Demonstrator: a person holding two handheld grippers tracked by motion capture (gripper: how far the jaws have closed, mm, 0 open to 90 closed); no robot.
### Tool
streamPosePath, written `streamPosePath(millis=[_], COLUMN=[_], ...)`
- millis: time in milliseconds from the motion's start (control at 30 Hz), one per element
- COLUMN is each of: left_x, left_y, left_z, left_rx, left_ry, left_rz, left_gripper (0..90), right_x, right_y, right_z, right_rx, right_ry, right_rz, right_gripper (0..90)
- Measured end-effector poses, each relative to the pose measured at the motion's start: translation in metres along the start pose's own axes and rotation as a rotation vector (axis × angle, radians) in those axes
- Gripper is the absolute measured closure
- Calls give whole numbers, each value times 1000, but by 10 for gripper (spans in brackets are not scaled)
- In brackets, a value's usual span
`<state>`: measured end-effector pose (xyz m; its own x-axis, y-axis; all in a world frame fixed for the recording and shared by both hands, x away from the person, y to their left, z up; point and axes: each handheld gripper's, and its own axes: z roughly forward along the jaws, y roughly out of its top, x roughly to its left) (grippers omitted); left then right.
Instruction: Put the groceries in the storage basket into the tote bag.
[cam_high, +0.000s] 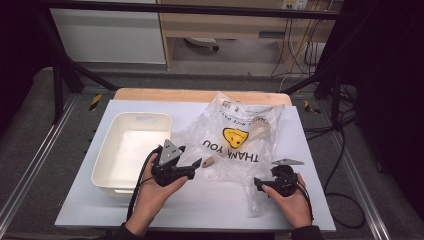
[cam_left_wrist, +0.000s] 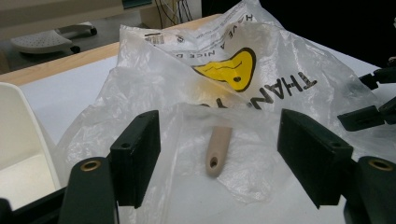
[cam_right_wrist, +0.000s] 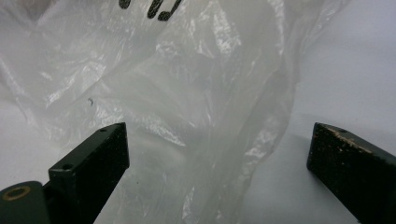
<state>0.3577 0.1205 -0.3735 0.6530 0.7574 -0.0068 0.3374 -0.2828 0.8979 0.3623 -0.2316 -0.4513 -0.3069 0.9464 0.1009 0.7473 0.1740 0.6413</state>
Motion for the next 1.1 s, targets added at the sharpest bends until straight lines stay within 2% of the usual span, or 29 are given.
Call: streamPosePath(millis=[300, 500, 600, 733, 867, 1067, 1100], left_x=[2, 4, 4, 4, 4, 4, 4], left_y=[2, 4, 4, 5, 5, 5, 5], left_z=[-3, -5, -6, -6, -5, -5, -5], left_rx=[-11, -19, -23, -22, -20, -23, -22], left_ry=[7, 6, 6, 7, 7, 7, 7], left_rz=[-5, -10, -13, -11, -9, -14, -13], left_gripper=[305, 306, 306, 306, 306, 306, 306], right_x=[22, 28, 31, 37, 40, 42, 42], right_y=[-7, -8, -8, -9, -9, -7, -6], right_z=[0, -1, -3, -6, -6, -4, -5], right_rx=[17, 7, 1, -16, -21, -22, -14], right_ry=[-24, -17, -1, 22, 50, 69, 81], right_rz=[-114, -137, -151, -188, -201, -227, -224], right_gripper=[99, 194, 307, 522, 681, 888, 899])
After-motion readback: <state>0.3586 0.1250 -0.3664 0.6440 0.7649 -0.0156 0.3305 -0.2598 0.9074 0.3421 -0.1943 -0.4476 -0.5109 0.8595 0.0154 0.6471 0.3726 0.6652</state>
